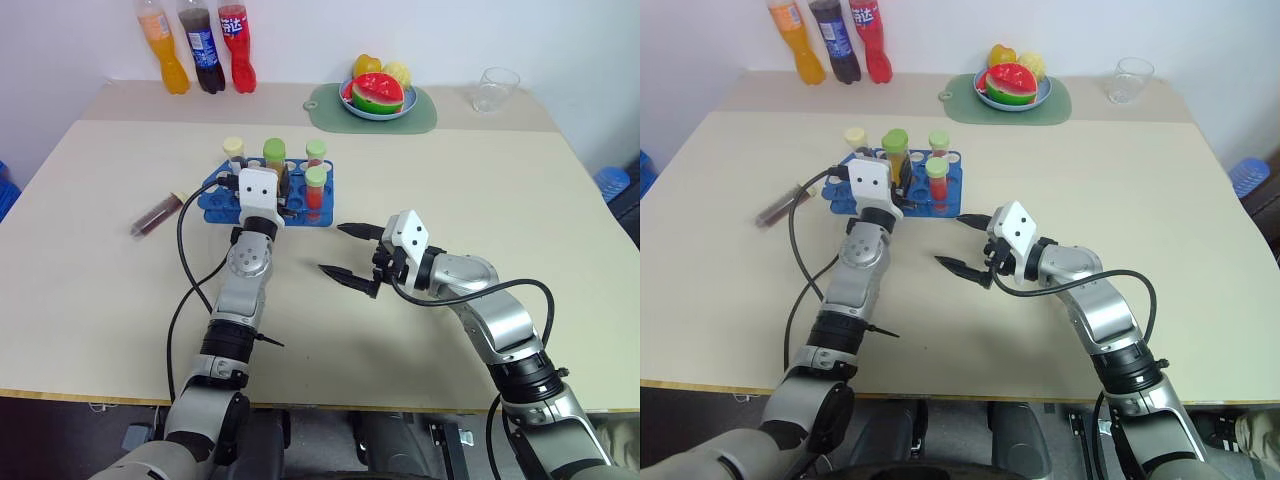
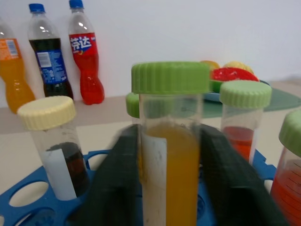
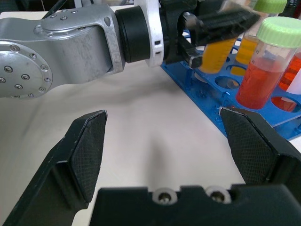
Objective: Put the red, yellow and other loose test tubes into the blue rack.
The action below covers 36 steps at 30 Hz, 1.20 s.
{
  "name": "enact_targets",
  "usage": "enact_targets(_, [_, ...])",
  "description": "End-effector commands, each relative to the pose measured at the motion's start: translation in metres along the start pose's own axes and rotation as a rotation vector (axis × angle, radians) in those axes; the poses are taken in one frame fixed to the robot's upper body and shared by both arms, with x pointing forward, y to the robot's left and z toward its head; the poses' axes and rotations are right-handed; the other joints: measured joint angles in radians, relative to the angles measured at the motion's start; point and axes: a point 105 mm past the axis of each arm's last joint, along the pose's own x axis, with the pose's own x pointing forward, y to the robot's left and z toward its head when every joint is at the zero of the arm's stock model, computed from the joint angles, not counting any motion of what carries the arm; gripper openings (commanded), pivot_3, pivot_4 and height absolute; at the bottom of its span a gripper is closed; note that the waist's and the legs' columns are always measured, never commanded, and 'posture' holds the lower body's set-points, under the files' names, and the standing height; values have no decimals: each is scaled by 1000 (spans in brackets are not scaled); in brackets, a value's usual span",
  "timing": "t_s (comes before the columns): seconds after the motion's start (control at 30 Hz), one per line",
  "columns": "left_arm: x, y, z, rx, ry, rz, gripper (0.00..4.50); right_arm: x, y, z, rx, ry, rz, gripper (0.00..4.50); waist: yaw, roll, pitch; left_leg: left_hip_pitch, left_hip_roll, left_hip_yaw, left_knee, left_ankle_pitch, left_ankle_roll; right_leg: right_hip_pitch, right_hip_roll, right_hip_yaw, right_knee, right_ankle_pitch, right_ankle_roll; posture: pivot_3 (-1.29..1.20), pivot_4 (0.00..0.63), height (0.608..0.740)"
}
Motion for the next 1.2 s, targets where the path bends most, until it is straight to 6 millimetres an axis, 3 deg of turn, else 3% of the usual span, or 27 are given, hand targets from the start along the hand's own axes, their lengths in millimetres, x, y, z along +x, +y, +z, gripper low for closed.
enact_targets(0.03, [1,12,31,-50,-126,20,3542,-3,-3,17,-46,-46,-15,4247,0,0,0,0,0,0,0,0,0,0,0,0,0,0,0,0,150,734])
enact_targets(0.13, [-5,35,59,-97,-218,40,3542,-7,-6,20,-48,-50,-22,4247,-2,0,0,0,0,0,0,0,0,0,0,0,0,0,0,0,150,734])
enact_targets(0.27, [-12,81,101,-80,-267,24,3542,-11,-11,22,-52,-48,-35,4247,-6,0,0,0,1,0,0,0,0,0,0,0,1,0,0,0,150,734])
enact_targets(0.3, [-10,97,102,-30,-202,9,3813,-12,-13,22,-55,-47,-41,4247,-7,0,0,1,1,0,0,0,0,0,1,0,1,0,0,0,150,734])
enact_targets(0.37, [-9,122,98,34,-66,4,4413,-13,-15,22,-59,-45,-49,4247,-8,0,0,1,1,0,0,0,0,0,1,0,1,0,0,0,150,734])
enact_targets(0.53, [-20,187,53,169,440,-10,4467,-14,-19,21,-59,-42,-54,4247,-7,0,0,1,0,-1,-1,0,0,1,1,0,0,0,0,0,150,734])
enact_targets(0.67, [-29,212,23,334,784,-118,4467,-13,-20,18,-66,-36,-41,4247,-3,0,1,1,0,-1,-1,0,0,1,2,-2,0,0,0,0,150,734])
enact_targets(0.73, [-34,221,11,355,948,-159,4467,-13,-20,19,-70,-38,-39,4247,0,0,1,1,0,-1,-1,0,0,1,2,-2,0,0,0,0,150,734])
enact_targets(0.83, [-29,225,4,290,1053,-143,4467,-15,-20,21,-72,-43,-35,4247,-3,0,1,0,0,-1,-2,0,0,1,2,-2,-1,-1,0,0,150,734])
enact_targets(1.03, [-27,201,-13,231,1170,-256,4467,-19,-16,20,-73,-38,-40,4247,-10,0,1,0,0,-1,-2,0,0,1,2,-2,-1,-1,0,0,150,734])
enact_targets(1.13, [-28,200,-20,263,1204,-256,3616,-21,-15,19,-72,-35,-52,4247,-16,0,1,0,0,-1,-2,0,0,0,1,-2,-1,-1,0,0,150,734])
enact_targets(1.2, [-30,205,-22,296,1219,-237,2665,-23,-15,19,-69,-34,-65,4247,-22,0,1,0,0,-1,-2,0,0,0,1,-2,-1,-1,0,0,150,734])
